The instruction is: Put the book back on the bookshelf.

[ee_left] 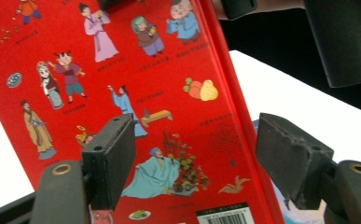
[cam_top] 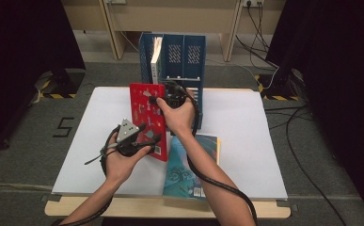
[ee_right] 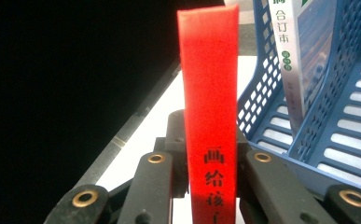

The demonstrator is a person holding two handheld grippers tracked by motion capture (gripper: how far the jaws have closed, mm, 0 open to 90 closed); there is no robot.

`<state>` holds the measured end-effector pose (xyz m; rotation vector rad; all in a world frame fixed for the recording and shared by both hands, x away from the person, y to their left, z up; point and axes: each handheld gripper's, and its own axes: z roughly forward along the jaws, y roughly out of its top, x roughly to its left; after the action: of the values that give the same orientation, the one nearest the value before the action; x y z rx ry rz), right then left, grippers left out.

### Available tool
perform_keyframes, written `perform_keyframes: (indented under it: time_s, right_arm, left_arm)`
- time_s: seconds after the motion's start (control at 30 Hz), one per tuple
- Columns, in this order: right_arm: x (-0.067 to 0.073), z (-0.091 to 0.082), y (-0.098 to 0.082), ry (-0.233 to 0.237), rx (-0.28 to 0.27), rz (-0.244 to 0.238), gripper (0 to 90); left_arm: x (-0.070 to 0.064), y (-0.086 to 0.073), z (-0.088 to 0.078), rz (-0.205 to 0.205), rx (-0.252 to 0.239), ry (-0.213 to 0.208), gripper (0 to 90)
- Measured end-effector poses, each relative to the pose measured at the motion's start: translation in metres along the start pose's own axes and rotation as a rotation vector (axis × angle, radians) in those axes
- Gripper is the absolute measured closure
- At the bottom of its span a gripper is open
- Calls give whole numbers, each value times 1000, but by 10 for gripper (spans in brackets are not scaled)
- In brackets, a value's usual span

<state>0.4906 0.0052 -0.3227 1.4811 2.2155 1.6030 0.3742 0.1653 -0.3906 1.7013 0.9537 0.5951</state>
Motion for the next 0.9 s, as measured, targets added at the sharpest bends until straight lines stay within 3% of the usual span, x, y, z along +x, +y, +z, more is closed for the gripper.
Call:
perform_keyframes:
  time_s: [0.9]
  right_arm:
    - [10,0,-2,-3,1,-21,780]
  left_arm:
    - [-16,2,17,72,18,80,266]
